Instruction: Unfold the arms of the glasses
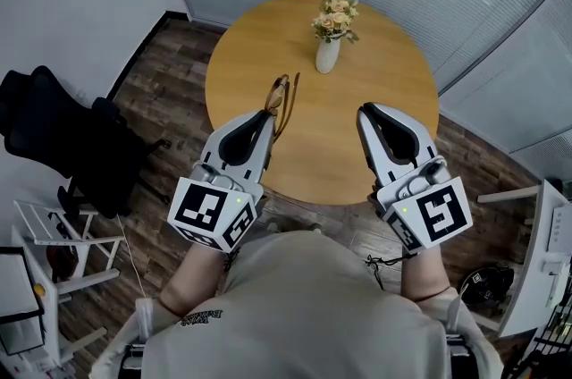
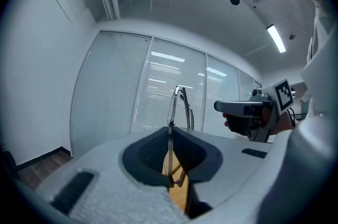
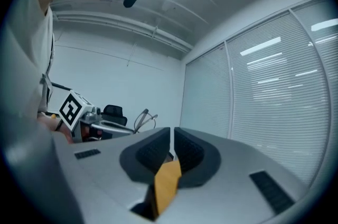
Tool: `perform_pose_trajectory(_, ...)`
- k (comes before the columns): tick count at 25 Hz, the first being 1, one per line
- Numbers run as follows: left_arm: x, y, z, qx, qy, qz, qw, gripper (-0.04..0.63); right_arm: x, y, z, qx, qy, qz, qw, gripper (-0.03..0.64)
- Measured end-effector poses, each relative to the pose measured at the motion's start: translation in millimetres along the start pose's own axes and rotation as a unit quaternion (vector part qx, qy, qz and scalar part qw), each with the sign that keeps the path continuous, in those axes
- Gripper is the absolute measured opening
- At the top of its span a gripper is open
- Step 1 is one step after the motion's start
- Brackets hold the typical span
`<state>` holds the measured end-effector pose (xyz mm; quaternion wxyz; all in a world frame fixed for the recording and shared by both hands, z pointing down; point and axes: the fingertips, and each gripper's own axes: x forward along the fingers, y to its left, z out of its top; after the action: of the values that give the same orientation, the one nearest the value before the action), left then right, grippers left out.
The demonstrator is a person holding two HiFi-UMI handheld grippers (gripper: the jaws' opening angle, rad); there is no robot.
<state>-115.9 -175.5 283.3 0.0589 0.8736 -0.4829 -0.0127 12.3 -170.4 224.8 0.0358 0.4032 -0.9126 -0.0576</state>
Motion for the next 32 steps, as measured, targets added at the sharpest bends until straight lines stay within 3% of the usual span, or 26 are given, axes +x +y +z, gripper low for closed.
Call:
perform_pose_trajectory(9,-1.9,-21.4,-0.8,0.015,0.006,-0.024,0.9996,0.04,28.9,23.4,50.6,-0.049,-0.038,0.039,0.997,0.041)
perform_pose_trajectory(19,2.8,-44.4,-0.5,0.021,0.007,-0.047,0.9986,0.04,45.5,27.3,38.3,-0.039,-0.018,0.049,0.998,0.041)
perform_pose_trajectory(32,3.7,-4.7,15.3,-0.006,-0.018,-0.001,0.9998,0.04,13.9,8.4,5.9,-0.01,0.012,0.017,1.0,0.041)
